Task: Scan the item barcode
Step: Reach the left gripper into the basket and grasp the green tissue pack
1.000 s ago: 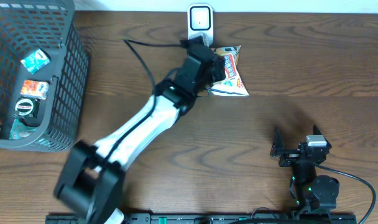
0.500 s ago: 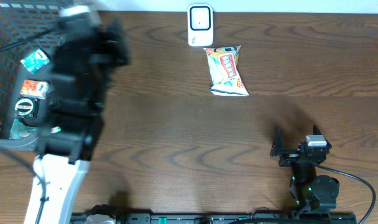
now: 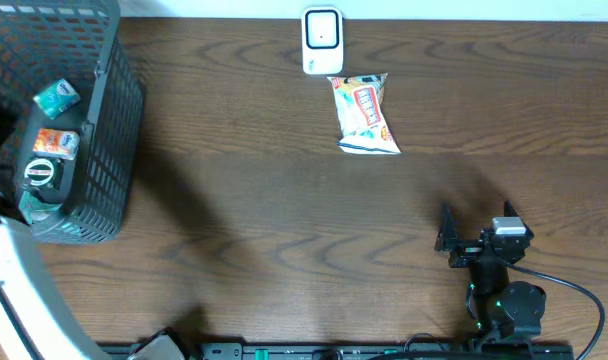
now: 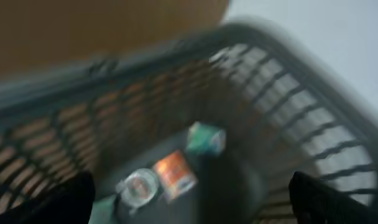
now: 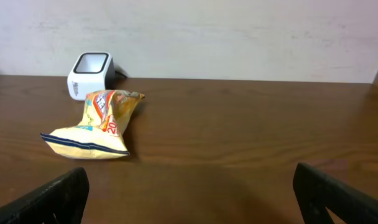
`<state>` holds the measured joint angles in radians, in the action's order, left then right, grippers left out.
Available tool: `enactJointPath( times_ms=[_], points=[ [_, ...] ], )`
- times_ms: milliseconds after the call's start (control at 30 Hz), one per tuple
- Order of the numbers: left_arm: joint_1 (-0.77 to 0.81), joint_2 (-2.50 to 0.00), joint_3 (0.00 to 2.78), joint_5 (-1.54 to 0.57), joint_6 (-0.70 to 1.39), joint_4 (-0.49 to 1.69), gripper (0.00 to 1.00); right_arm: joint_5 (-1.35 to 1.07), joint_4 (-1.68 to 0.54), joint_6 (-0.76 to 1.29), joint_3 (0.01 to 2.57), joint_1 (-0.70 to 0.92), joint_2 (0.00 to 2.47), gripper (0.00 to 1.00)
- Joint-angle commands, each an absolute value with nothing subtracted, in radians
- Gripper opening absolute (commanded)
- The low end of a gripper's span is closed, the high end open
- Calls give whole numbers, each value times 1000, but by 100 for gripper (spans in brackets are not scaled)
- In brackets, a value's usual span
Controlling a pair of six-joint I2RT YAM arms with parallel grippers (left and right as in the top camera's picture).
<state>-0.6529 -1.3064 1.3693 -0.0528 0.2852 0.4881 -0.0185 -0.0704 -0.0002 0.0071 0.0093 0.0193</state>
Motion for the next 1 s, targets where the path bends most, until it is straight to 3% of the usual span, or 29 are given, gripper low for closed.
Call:
enactJointPath(
  times_ms=[0,133,533,967],
  points=[
    [-715,-1395,1379,-91,289,549,98,-14,-75,14,6,9,18,99],
    [-717,-1486,1378,43,289,626,98,-14,-75,14,6,9,18,99],
    [-616,-1718,1378,144,339,742,98,-14,-75,14,6,9,18,99],
    [-648,-1918,1378,151,402,807,98,-14,-75,14,6,9,18,99]
  ],
)
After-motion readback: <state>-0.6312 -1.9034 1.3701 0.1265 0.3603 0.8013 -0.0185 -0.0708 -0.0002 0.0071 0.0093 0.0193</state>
